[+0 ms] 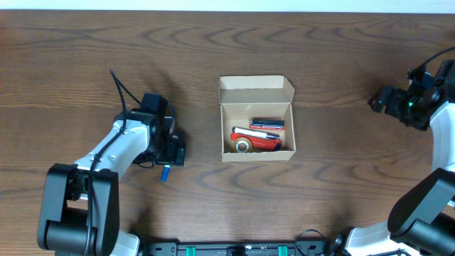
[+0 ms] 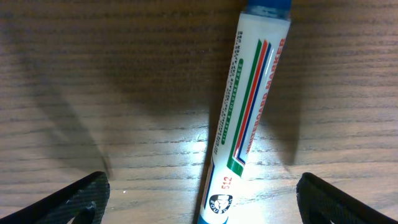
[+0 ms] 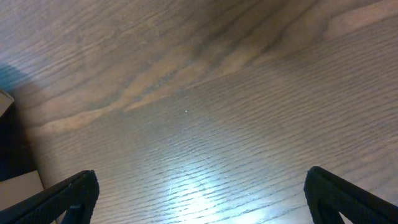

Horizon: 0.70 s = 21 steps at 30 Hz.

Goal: Pack container
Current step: 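Lower and close the left gripper on the blue whiteboard marker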

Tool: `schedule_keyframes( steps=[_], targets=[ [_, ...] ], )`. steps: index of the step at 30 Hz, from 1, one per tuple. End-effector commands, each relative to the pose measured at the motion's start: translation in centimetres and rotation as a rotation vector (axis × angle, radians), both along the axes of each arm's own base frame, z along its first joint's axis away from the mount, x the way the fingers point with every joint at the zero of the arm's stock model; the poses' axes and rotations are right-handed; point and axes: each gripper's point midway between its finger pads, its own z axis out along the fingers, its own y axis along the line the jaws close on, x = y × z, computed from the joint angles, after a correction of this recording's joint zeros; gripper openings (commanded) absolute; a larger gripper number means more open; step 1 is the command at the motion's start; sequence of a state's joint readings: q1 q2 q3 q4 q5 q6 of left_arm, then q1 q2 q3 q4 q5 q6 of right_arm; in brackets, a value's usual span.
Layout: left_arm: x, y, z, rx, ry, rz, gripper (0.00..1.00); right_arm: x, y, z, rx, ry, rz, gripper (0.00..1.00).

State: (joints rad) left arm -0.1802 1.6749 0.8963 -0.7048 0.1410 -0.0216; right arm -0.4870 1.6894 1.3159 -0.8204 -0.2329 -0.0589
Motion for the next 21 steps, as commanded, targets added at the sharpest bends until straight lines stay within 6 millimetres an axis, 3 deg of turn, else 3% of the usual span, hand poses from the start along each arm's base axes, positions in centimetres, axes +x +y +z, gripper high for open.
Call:
schedule_keyframes(
  steps=[1,8,15,21],
  targets=[
    [0.7,0.4,0.1,0.018,-0.017,-0.010,0.95,0.0,0.1,0.0,0.006,-0.004,0.011,0.99],
    [0.0,0.4,-1.4,0.024,0.041,-0.012,0.95,0.0,0.1,0.0,0.006,-0.004,0.011,0.99],
    [0.0,0.2,-1.5,0.017,0.044,-0.013,0.98,-0.1,0.1,0.0,0.006,-0.003,0.010,0.99],
    [0.0,0.2,-1.5,0.013,0.045,-0.012,0.46,-0.1,0.1,0.0,0.006,-0.003,0.010,0.99]
  ],
)
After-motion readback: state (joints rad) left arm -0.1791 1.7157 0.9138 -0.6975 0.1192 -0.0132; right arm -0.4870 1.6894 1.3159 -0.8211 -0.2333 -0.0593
